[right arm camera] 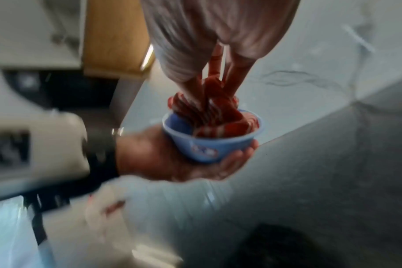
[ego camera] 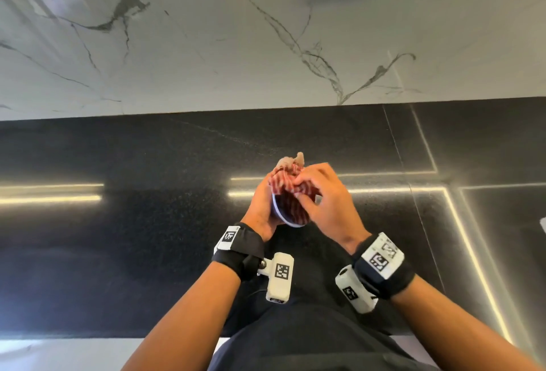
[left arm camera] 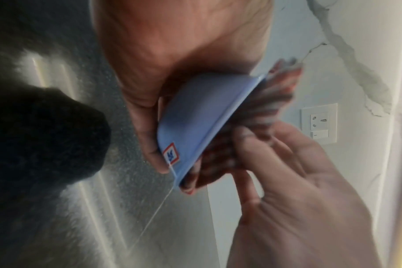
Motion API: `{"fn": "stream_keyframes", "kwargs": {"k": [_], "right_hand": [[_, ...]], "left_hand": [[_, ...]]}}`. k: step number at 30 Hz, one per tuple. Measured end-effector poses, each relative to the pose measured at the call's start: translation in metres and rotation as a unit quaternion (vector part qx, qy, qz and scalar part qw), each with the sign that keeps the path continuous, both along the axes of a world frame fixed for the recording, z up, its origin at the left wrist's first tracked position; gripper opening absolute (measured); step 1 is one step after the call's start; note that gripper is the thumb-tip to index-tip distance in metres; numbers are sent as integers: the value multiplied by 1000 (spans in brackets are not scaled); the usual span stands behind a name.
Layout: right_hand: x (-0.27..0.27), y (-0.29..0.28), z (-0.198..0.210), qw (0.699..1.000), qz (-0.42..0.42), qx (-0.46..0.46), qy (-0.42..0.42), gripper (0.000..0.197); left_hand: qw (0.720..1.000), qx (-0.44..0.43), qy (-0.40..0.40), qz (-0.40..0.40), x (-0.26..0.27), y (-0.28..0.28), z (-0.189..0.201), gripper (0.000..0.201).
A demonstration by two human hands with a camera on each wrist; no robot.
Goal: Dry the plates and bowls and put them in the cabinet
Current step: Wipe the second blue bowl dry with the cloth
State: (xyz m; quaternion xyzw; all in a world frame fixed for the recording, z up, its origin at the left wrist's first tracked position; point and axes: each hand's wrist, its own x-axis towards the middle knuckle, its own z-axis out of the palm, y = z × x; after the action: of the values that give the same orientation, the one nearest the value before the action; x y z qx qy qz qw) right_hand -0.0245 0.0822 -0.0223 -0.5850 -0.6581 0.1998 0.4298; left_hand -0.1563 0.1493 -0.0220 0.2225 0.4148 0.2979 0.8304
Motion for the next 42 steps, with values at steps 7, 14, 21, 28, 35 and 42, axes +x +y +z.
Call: {"fn": "stream_keyframes", "kwargs": {"k": [7, 14, 21, 28, 35, 42], "right_hand": [[-24, 6, -7, 976, 8, -25, -214, 29], [-28, 32, 11, 960, -95, -249, 86, 10], [-17, 35, 18, 876, 64, -305, 368, 19], [8, 43, 29, 934, 243, -223, -137, 25], [15, 26, 20, 880, 199, 211, -377, 25], [-9, 24, -15, 945, 108, -8, -308, 31]], "left_hand": [[995, 46, 88, 30, -9, -7, -11, 44], [990, 89, 85, 69, -11, -13, -9, 40], [984, 129, 106, 62, -19, -6, 6, 29], [975, 133, 169, 48, -12, 7, 10, 25], [984, 84, 160, 14, -14, 10, 27, 22], [971, 57, 234, 14, -11, 5, 20, 43]]}}
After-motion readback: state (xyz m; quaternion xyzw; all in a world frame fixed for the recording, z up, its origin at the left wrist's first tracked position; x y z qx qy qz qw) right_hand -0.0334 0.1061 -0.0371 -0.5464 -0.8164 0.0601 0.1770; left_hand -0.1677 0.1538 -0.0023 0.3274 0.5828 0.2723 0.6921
